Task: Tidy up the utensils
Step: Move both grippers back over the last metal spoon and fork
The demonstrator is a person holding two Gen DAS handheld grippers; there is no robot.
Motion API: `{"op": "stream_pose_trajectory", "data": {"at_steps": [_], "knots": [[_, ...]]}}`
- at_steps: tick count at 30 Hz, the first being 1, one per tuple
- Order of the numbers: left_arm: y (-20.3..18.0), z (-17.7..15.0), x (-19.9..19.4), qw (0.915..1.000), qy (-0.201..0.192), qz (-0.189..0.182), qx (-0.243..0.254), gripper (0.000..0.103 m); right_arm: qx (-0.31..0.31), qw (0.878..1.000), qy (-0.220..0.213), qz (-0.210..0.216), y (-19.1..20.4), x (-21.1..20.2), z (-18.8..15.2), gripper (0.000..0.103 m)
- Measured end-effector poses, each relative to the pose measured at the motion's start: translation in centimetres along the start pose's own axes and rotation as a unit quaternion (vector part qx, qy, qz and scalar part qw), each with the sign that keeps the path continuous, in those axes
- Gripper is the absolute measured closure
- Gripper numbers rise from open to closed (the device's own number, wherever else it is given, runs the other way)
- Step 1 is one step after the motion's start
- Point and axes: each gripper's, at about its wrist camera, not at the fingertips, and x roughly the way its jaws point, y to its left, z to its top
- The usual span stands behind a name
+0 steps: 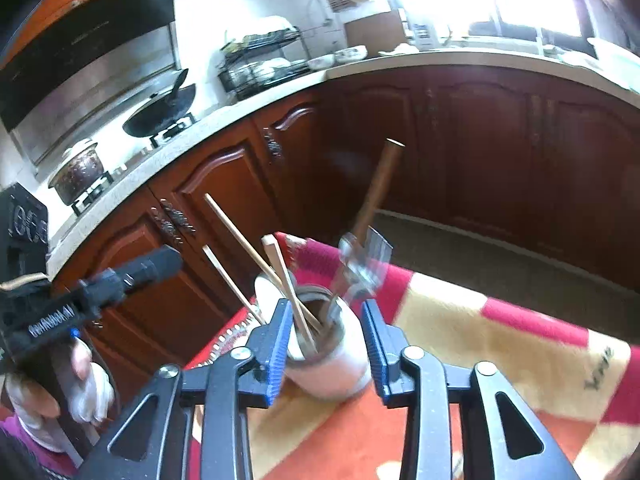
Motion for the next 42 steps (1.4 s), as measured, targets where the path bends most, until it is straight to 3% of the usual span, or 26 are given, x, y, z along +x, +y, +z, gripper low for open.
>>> {"op": "stream_pose_trajectory", "data": {"at_steps": [5, 17, 28, 37, 42], "knots": [[-3.1, -1.9, -0.3, 0.9994, 0.004, 0.01, 0.033, 0.053, 0.012, 0.999, -0.004, -0.042, -1.2, -2.6, -2.7, 0.064], [-9.7, -7.4, 3.2, 0.9945, 0.047, 0.012, 0.092, 0.053, 0.057, 0.991, 0.004, -0.119, -5.9, -7.1, -7.9, 0.061], [-12.7, -11.2, 6.6, 0.9881, 0.092, 0.01, 0.123, 0.053, 0.103, 0.983, 0.023, -0.152, -9.7, -8.9, -11.9, 0.059], [-10.1, -12.7, 9.8, 0.9855, 0.152, -0.017, 0.073, 0.053, 0.114, 0.987, 0.049, -0.106, -12.8, -5.1, -14.0, 0.059], [-9.2, -13.6, 11.1, 0.9833, 0.17, -0.002, 0.065, 0.053, 0.123, 0.987, 0.071, -0.076, -13.7, -1.5, -13.8, 0.072]]}}
